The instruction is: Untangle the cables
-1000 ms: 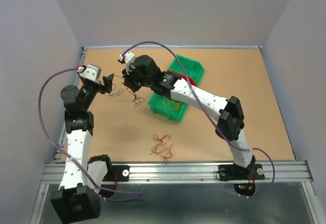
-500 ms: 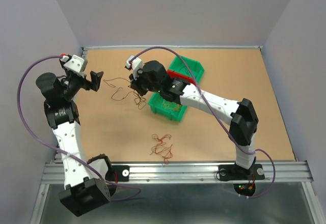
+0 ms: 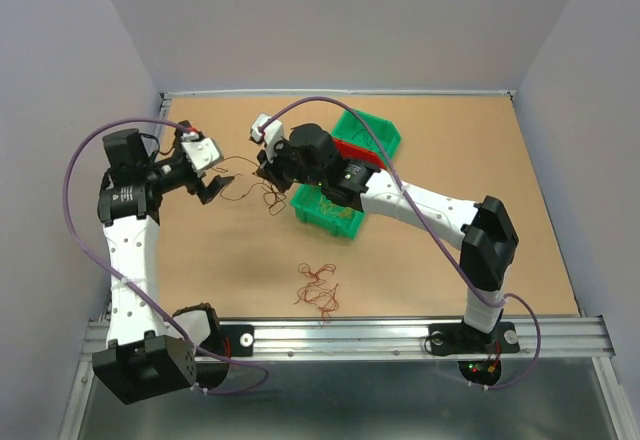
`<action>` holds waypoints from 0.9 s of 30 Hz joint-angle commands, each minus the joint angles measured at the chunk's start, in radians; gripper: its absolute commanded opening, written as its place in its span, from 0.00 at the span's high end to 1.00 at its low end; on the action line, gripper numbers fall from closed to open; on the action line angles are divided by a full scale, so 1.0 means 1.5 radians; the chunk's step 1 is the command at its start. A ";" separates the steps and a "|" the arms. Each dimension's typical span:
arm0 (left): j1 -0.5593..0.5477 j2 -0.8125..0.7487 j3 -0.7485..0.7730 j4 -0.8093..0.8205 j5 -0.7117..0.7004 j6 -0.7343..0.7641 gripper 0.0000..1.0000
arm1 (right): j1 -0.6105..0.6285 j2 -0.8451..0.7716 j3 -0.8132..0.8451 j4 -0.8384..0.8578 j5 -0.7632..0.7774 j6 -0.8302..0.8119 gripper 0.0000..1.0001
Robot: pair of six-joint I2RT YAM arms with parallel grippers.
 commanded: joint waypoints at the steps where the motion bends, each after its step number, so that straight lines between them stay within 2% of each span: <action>1: -0.086 0.032 0.056 -0.111 -0.045 0.137 0.01 | 0.001 -0.029 -0.007 0.047 -0.028 -0.013 1.00; 8: -0.135 0.089 0.103 -0.084 -0.103 0.113 0.04 | 0.001 -0.032 -0.017 0.047 -0.040 -0.022 1.00; 11: -0.166 0.108 0.117 -0.087 -0.135 0.112 0.10 | 0.000 -0.032 -0.017 0.047 -0.041 -0.023 0.99; 14: -0.174 0.116 0.117 -0.070 -0.163 0.100 0.22 | 0.001 -0.031 -0.017 0.047 -0.039 -0.024 0.99; 17: -0.174 0.117 0.108 -0.042 -0.182 0.079 0.54 | 0.001 -0.032 -0.020 0.048 -0.044 -0.025 0.99; 18: -0.175 0.117 0.106 -0.038 -0.189 0.074 0.77 | 0.001 -0.032 -0.021 0.048 -0.044 -0.028 0.99; 20: -0.174 0.107 0.102 -0.011 -0.200 0.048 0.97 | 0.001 -0.032 -0.027 0.050 -0.033 -0.030 0.99; 22: -0.174 0.094 0.089 0.043 -0.224 -0.009 1.00 | 0.000 -0.030 -0.032 0.056 -0.021 -0.031 0.85; 24: -0.175 0.062 0.071 0.110 -0.258 -0.079 1.00 | 0.001 -0.026 -0.046 0.091 0.006 -0.027 0.63; 26: -0.174 0.032 0.063 0.148 -0.285 -0.123 1.00 | 0.000 -0.027 -0.072 0.135 0.049 -0.023 0.55; 27: -0.174 0.023 0.062 0.163 -0.314 -0.144 1.00 | 0.001 -0.029 -0.085 0.159 0.063 -0.023 0.39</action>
